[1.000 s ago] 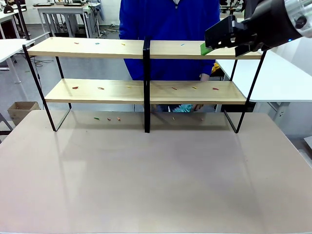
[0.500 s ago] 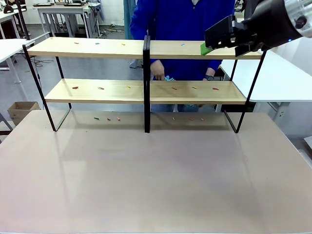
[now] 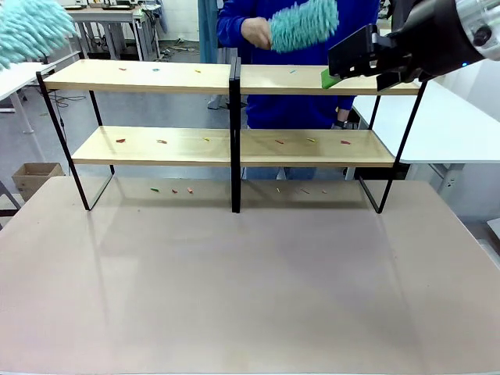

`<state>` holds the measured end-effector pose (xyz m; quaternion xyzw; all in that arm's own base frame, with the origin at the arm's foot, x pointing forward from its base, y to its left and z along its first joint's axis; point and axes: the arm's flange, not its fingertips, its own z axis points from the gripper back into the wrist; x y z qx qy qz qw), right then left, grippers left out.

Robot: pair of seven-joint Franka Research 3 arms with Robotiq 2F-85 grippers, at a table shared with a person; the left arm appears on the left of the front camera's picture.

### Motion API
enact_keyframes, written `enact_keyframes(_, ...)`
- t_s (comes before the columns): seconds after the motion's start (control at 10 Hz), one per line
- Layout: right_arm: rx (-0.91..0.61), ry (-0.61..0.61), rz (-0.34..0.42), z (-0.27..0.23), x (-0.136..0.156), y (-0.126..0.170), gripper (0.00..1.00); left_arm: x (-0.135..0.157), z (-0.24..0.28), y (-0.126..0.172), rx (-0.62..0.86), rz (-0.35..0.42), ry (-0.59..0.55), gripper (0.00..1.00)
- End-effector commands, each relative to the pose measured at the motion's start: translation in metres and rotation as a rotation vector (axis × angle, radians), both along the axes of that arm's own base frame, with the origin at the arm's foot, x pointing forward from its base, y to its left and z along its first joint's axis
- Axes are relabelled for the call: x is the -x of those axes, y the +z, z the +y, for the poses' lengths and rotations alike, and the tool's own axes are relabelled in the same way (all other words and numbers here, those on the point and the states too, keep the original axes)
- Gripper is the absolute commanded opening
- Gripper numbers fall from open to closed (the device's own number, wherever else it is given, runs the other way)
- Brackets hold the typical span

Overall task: Clean the shelves.
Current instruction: Clean a randomly selected level of the Shelf with the Duster.

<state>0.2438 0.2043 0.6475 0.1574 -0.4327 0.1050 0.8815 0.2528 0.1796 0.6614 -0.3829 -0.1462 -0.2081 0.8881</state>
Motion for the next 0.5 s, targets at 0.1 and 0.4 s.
enact_keyframes(0.1, -0.006, 0.001, 0.001, 0.0, -0.001, 0.0, 1.0, -0.01, -0.042, -0.04, -0.393, -0.006, -0.374, 0.13)
enact_keyframes(0.4, -0.006, 0.001, 0.001, 0.0, -0.001, 0.0, 1.0, -0.015, -0.053, -0.033, -0.337, 0.075, -0.319, 0.13)
